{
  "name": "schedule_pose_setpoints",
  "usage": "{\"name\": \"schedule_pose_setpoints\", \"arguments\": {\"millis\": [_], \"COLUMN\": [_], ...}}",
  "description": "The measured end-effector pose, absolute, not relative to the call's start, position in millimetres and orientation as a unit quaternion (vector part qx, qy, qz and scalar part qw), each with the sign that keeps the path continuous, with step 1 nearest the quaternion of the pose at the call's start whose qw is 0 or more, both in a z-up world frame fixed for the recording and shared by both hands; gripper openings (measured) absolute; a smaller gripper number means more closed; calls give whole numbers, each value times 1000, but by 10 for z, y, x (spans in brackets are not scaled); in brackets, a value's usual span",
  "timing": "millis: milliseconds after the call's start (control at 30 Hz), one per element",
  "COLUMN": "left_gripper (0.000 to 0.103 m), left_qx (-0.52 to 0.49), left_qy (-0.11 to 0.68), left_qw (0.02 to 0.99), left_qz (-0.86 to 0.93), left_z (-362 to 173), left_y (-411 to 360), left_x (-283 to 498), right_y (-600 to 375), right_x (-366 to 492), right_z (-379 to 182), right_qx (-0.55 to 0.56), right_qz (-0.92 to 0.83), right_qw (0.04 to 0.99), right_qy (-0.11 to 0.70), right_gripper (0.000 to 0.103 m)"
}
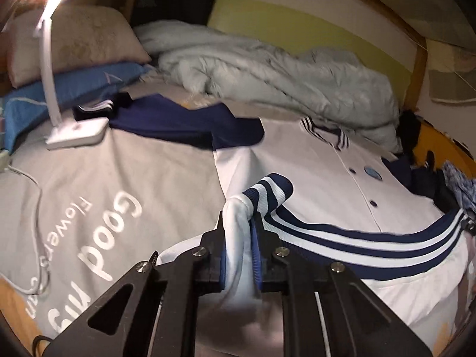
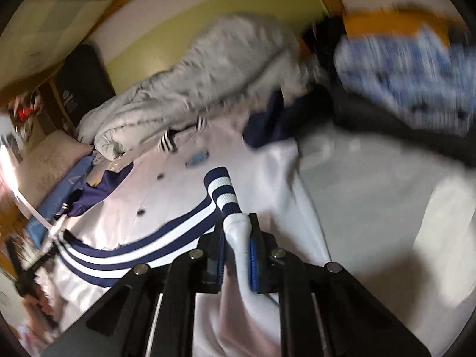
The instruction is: Fold large clothes
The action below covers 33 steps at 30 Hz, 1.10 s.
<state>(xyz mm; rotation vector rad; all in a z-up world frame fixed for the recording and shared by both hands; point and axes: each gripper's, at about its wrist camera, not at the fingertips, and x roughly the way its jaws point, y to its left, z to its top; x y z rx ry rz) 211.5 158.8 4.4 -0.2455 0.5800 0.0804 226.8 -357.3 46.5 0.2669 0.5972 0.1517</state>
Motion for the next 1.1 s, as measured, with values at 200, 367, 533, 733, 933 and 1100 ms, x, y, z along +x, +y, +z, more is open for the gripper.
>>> {"name": "schedule_pose_setpoints", "arguments": {"millis": [200, 367, 533, 733, 933, 1100], "left_gripper": [16, 53, 79, 103, 103, 103], "left_qx": [-77, -72, -55, -39, -98, -90], "left_qy": [314, 291, 247, 170, 179, 181], "left_qw": [944, 952, 966, 984, 979, 979], "left_qz": [58, 56, 54, 32, -23, -28], "left_z": [-90, 10, 253, 610, 1001, 1091], "left_y": [1496, 1478, 1314, 889, 444, 254], "left_x": [2387, 2240, 1837, 1262, 916, 712], "right_y": [-3381, -3421, -3287, -2969, -2825, -2904], "right_x": [2624, 2259, 1797, 1550, 1483, 1371], "right_z": [327, 235, 446, 663, 868, 1009], "right_qx": [74, 42, 13, -28, -58, -33], "right_qz": [11, -33, -23, -12, -26, -41], "right_qw": [932, 936, 958, 970, 977, 983], "right_qy": [356, 348, 287, 243, 205, 176], "right_gripper": [16, 47, 77, 101, 101, 101]}}
